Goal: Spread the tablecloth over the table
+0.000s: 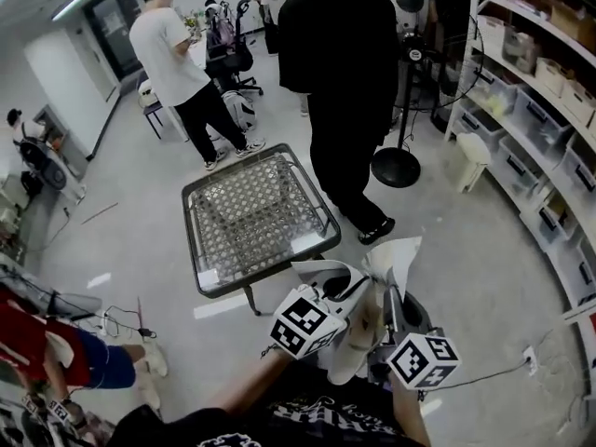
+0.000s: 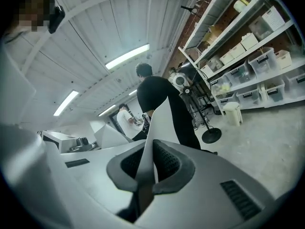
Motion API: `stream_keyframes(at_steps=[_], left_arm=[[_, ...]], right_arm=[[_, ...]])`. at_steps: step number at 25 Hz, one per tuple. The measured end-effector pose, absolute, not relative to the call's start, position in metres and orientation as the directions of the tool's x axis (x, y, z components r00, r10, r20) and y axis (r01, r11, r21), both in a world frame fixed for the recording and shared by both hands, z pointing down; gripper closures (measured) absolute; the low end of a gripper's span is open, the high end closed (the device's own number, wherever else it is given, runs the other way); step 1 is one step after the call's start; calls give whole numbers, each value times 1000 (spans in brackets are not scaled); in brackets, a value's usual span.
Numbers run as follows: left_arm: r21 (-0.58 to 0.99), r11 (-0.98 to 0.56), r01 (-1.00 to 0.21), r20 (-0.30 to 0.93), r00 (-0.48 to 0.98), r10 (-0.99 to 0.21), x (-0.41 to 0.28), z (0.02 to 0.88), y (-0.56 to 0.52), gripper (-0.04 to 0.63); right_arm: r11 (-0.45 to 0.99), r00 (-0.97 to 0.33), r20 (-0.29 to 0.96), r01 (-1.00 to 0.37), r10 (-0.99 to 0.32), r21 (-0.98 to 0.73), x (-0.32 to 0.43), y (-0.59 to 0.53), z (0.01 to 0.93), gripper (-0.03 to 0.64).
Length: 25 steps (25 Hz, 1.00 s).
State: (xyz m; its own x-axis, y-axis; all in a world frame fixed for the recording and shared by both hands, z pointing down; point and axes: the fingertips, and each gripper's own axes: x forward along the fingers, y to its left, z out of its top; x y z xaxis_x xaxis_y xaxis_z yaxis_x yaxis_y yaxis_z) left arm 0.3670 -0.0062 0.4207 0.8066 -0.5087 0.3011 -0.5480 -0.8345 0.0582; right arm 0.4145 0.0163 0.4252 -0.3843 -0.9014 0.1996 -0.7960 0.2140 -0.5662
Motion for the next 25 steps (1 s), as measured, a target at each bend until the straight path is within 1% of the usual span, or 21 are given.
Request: stream_keyframes(at_steps=[5, 10, 13, 19, 22, 25], left_arm=[[40, -819, -573, 302, 788, -536, 348, 415, -33, 572], [58, -837, -545, 274, 815, -511, 328, 414, -61, 572], [66, -867, -494, 261, 847, -462, 320, 415, -81, 572], [46, -942, -332, 224, 922, -315, 301, 399, -131, 572], [-1, -961, -275, 201, 942, -270, 281, 384, -162, 572], [-50, -969, -243, 160, 955, -248, 256, 363, -195, 572]], right_arm=[[239, -404, 196, -797, -894, -554, 398, -5, 419, 601], [219, -345, 193, -851, -919, -478, 382, -29, 412, 601], [179, -296, 199, -872, -934, -456, 369, -48, 406, 601], [56, -122, 161, -929, -979, -366, 345, -97, 383, 600], [33, -72, 108, -944, -991, -328, 324, -126, 370, 600], [38, -48, 26, -955, -999, -295, 298, -153, 351, 600]])
